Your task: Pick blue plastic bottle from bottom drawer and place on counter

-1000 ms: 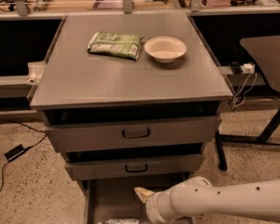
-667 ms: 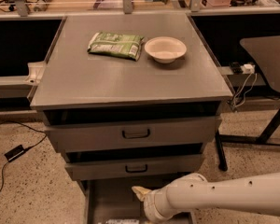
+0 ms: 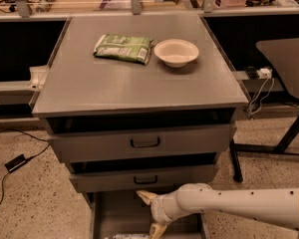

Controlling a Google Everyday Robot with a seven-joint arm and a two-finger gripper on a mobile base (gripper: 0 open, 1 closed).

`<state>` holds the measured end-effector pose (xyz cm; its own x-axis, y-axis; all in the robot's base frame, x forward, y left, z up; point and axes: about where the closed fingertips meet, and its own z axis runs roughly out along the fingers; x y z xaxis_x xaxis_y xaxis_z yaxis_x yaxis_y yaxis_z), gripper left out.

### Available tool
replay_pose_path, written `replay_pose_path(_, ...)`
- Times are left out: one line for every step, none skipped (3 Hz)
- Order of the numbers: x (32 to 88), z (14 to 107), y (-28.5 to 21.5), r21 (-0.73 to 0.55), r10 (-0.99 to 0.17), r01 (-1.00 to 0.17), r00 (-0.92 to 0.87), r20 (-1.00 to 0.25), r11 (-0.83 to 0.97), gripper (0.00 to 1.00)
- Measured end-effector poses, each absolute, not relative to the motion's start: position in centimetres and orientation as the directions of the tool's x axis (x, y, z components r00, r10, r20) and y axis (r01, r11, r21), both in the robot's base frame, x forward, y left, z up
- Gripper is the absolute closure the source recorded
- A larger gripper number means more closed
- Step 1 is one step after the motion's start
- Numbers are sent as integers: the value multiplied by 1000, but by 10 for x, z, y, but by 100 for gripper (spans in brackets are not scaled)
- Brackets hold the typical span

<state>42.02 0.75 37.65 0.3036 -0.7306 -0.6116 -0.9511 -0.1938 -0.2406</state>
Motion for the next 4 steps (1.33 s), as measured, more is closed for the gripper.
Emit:
replay_pose_path(420,375,9,-231,-738,-954,296,-606,-193,0)
replay_pose_path(435,344,1,-198,-786,-967,248,-567,-162,18)
replay_pose_path(439,282,-21,-113,-849,-988,150,-507,-106,42)
replay_pose_path(436,239,-44,-67,-885,-997,71,-460,-44,45)
